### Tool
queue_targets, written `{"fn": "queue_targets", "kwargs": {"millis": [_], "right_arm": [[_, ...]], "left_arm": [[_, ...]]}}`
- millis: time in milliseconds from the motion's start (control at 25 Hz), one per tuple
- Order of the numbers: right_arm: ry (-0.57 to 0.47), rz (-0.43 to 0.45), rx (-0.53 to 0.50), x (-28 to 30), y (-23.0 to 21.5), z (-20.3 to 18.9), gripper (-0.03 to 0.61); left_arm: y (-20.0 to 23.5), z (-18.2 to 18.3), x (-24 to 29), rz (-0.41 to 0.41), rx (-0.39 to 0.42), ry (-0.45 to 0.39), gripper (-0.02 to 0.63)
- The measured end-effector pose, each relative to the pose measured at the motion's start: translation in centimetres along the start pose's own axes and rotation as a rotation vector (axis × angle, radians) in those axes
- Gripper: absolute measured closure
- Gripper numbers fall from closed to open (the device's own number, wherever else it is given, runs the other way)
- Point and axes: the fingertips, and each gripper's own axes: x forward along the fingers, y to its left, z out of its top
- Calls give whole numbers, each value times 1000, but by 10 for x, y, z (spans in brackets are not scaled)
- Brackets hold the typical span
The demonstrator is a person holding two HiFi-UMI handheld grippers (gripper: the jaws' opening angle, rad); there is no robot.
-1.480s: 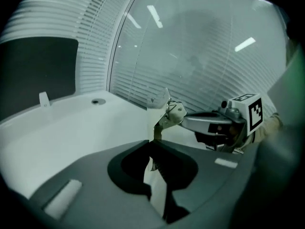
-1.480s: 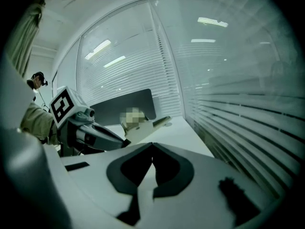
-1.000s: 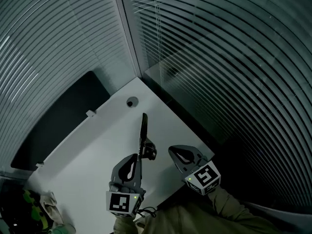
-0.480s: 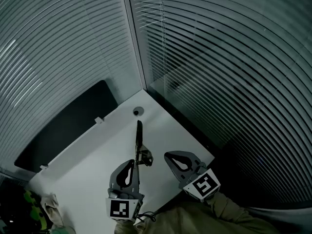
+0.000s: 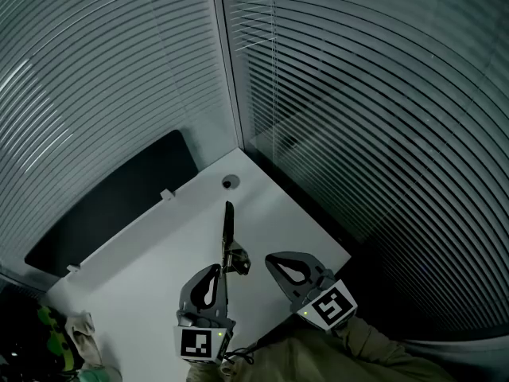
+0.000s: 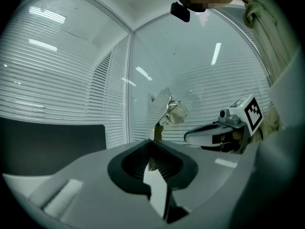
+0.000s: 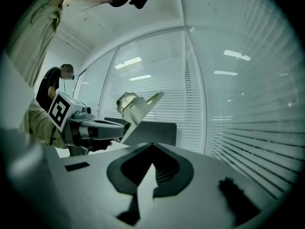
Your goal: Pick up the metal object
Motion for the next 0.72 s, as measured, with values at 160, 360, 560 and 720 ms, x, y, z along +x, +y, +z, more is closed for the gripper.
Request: {"fn": "queue_targets", "kwargs": {"millis": [160, 360, 560, 720], "right_arm": [[-5, 1, -7, -1, 3, 1, 575], [3, 1, -6, -2, 5, 4, 577], [-3, 3, -13, -5, 8, 5, 575], [-4, 3, -16, -5, 9, 3, 575]], "left_arm": [[0, 2, -3, 5, 8, -15, 588], [-1, 3, -5, -1, 11, -11, 588], [-4, 2, -7, -4, 16, -10, 588], [-4, -2, -8, -8, 17, -11, 588]]}}
